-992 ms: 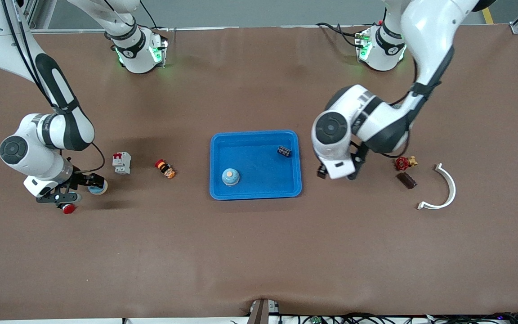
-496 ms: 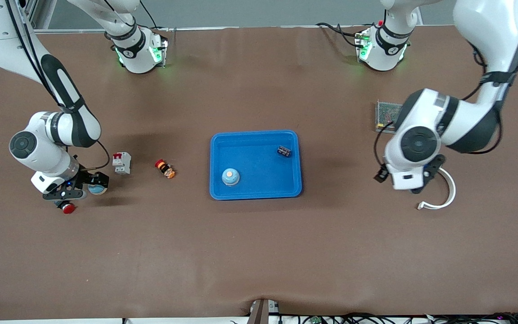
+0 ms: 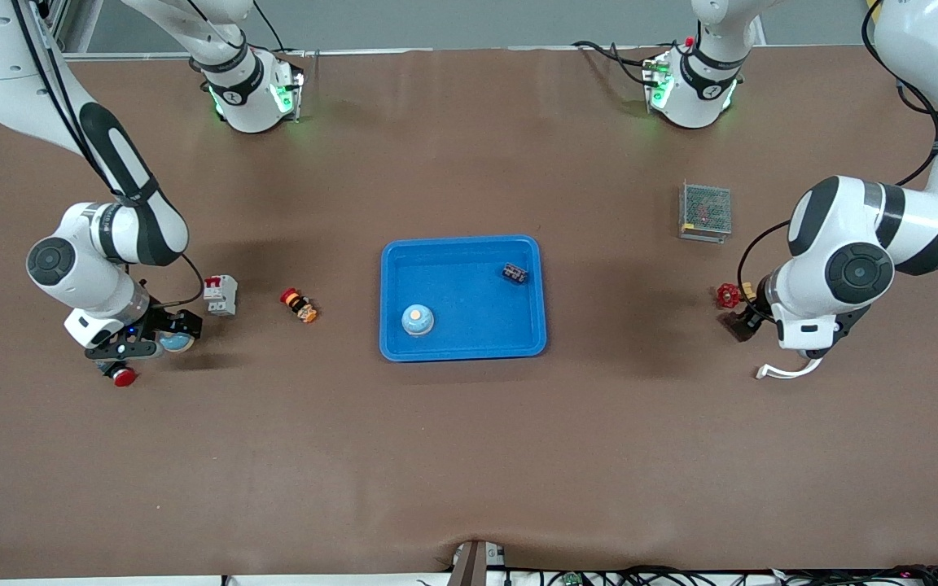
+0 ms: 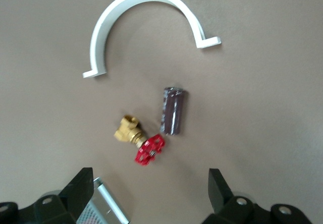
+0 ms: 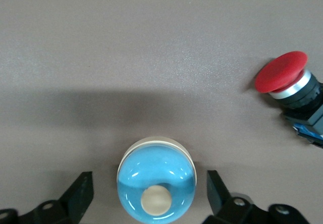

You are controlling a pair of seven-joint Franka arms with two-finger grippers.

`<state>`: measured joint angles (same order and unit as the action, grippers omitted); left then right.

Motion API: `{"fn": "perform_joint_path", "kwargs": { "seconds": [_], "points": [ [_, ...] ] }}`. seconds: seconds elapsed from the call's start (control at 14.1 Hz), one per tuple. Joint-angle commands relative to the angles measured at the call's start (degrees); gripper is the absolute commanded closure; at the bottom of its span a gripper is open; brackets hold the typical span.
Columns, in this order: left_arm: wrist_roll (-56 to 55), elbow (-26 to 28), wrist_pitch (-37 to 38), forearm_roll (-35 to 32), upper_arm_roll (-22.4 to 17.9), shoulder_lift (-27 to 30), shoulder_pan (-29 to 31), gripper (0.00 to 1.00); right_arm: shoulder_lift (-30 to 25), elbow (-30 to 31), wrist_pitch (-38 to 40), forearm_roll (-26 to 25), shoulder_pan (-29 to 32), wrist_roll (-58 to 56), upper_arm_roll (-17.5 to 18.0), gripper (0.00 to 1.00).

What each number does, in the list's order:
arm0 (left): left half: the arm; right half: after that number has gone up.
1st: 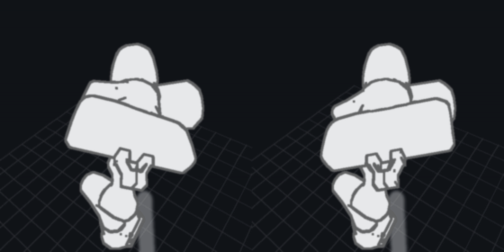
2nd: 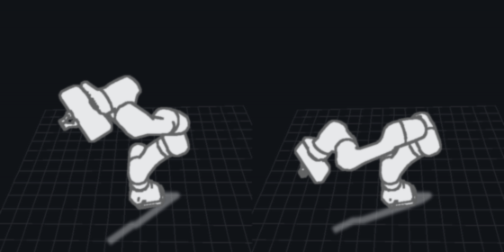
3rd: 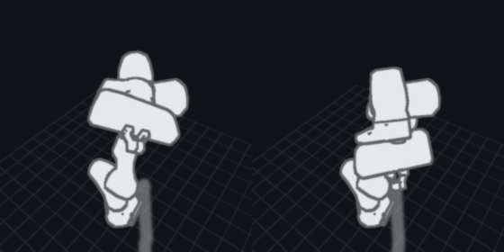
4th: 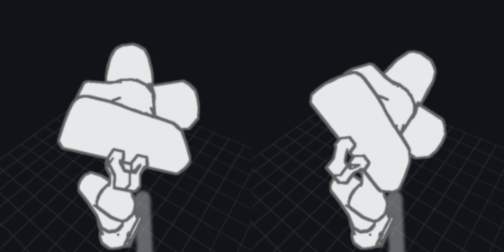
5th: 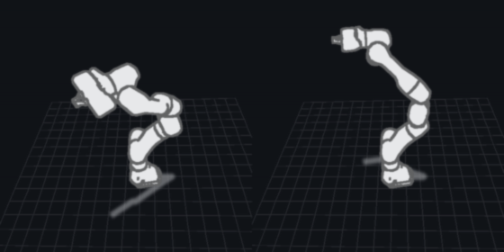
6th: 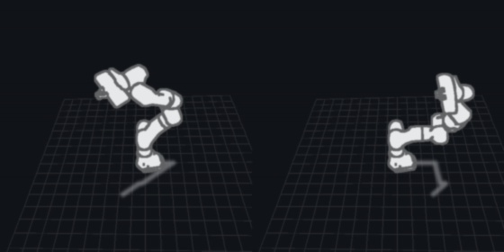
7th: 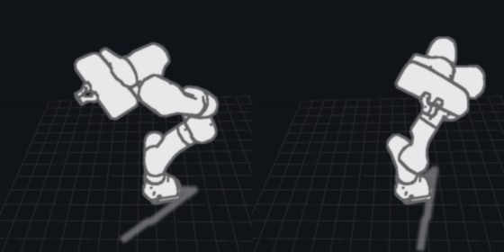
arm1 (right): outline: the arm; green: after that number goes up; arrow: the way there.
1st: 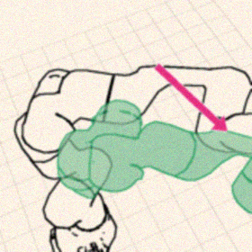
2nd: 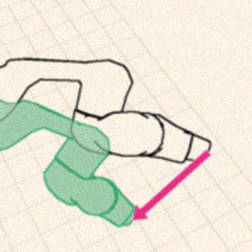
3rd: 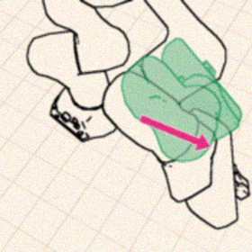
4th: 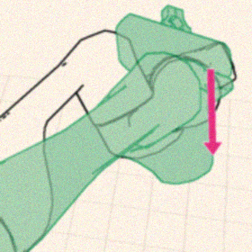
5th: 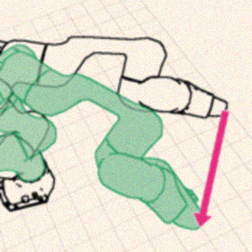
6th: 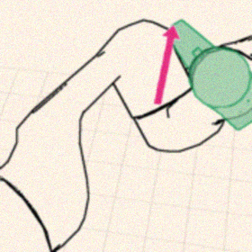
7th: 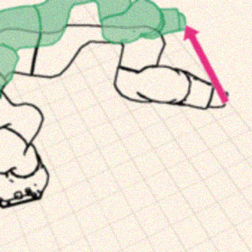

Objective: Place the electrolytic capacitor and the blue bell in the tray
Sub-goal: 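Grasp the second bell and capacitor with the right and left grippers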

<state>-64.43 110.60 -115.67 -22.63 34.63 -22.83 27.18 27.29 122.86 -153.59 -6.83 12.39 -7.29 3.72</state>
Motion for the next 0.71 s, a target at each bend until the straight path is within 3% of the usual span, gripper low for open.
{"fn": "perform_joint_path", "kwargs": {
  "seconds": [0.0,0.07,0.14,0.28,0.5,0.64],
  "points": [
    [0.2,5.2,-8.8,-1.3,0.6,0.2,3.5,0.00,-0.3,0.1,0.0,-0.6,0.8,-0.4,0.8,0.78],
    [0.2,5.8,-10.4,-2.0,0.5,-0.6,3.8,0.05,-0.3,0.1,0.0,-0.6,1.0,-0.4,0.8,0.99],
    [0.1,5.9,-11.1,-3.9,0.5,-1.6,4.5,0.12,-0.3,0.1,-0.1,-0.6,0.9,-0.6,0.9,1.00],
    [-0.3,5.9,-14.5,-5.1,0.5,-3.4,6.0,0.12,-0.4,-0.1,0.1,-0.6,0.4,-0.8,1.0,1.00],
    [-0.7,6.8,-20.0,-5.8,0.3,-6.3,7.2,0.12,-0.6,-5.7,11.2,-0.4,0.4,-0.8,1.5,1.00],
    [-0.8,6.8,-20.5,-8.2,-0.4,-7.7,7.2,0.17,-1.8,-6.7,14.4,1.4,0.7,-0.5,3.6,1.00]
  ]
}}
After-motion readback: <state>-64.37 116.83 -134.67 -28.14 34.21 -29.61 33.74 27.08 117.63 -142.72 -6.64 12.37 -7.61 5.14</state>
